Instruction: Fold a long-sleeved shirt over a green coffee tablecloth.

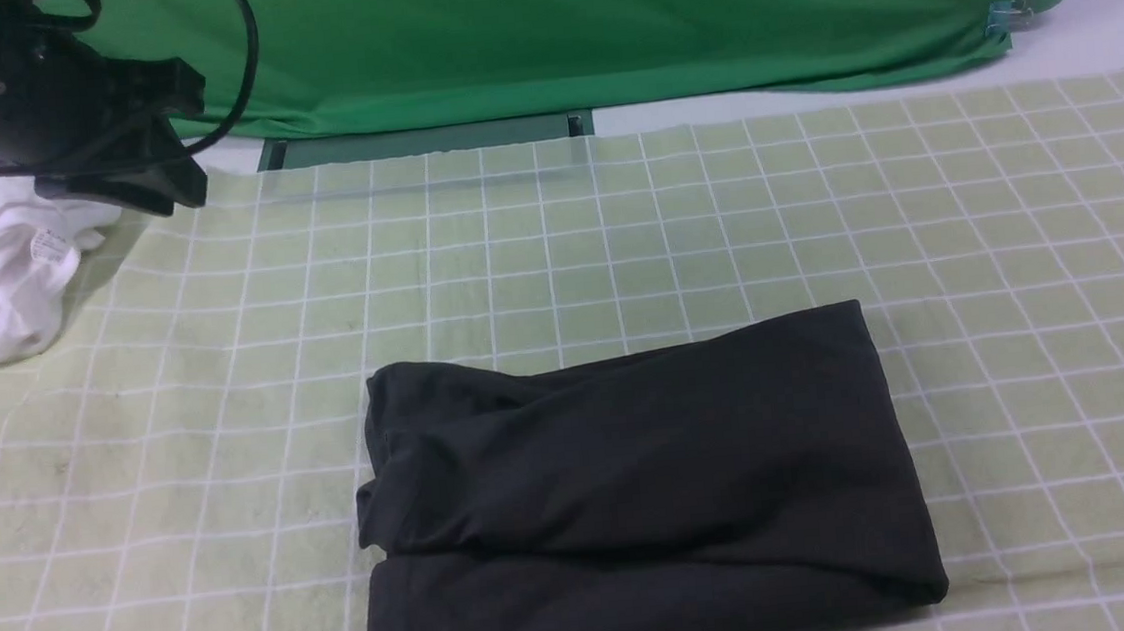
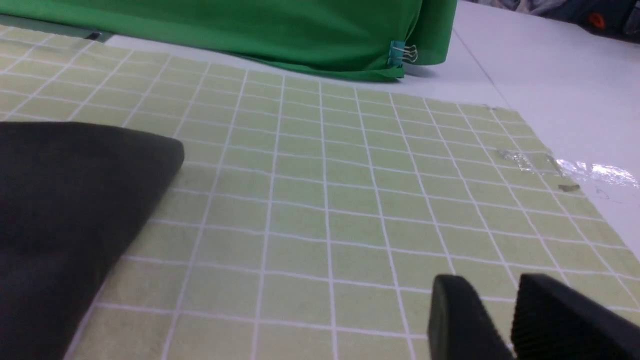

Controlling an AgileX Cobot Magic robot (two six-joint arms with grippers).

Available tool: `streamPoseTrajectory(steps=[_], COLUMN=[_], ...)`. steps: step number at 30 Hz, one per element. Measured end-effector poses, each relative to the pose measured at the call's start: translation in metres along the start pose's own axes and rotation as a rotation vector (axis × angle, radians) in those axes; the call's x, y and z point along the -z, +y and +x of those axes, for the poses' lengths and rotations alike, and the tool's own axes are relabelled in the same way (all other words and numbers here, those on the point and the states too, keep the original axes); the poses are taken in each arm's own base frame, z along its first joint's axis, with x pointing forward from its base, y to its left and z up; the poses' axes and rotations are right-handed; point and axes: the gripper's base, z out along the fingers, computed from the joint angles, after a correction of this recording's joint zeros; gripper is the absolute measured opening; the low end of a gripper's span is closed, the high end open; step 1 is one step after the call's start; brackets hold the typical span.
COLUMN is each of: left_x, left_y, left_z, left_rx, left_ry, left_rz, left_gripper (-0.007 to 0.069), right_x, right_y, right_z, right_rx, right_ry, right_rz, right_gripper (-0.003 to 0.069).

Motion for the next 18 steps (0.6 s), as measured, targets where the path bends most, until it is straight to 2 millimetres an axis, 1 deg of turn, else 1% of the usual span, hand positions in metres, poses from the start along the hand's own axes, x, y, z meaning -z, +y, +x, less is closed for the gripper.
streamPoseTrajectory(steps=[4,9,12,13,14,16,18], left_x=[0.011,0.037,0.062,0.062,0.073,0.087,0.107], left_y=[-0.004,-0.014,-0.023,-0.023,-0.027,-0.031,-0.035], left_z=[0.004,0.009,0.015,0.015,0.018,0.023,0.031], left_rx=[-0.011,-0.032,-0.054,-0.054,-0.064,-0.079,-0.107], left_ry=[0.019,-0.037,-0.098,-0.098,-0.126,-0.158,-0.203], left_rz=[0.007,0.003,-0.002,-0.002,-0.006,-0.019,-0.056], left_gripper=[0.0171,0.0172,0.0172,0.0172,0.0172,0.0172,0.0172], right_x=[0.000,0.000,0.000,0.000,0.000,0.000,0.000], right_y=[0.001,0.002,0.002,0.002,0.002,0.002,0.002], right_z=[0.000,0.000,0.000,0.000,0.000,0.000,0.000], right_rx=[0.005,0.005,0.005,0.005,0.005,0.005,0.005], right_ry=[-0.004,-0.005,-0.005,-0.005,-0.005,-0.005,-0.005], right_rz=[-0.024,-0.029,-0.029,-0.029,-0.029,-0.029,-0.029], right_gripper=[0.0190,0.0197,0.0202,0.0203,0.0207,0.0209,0.0216])
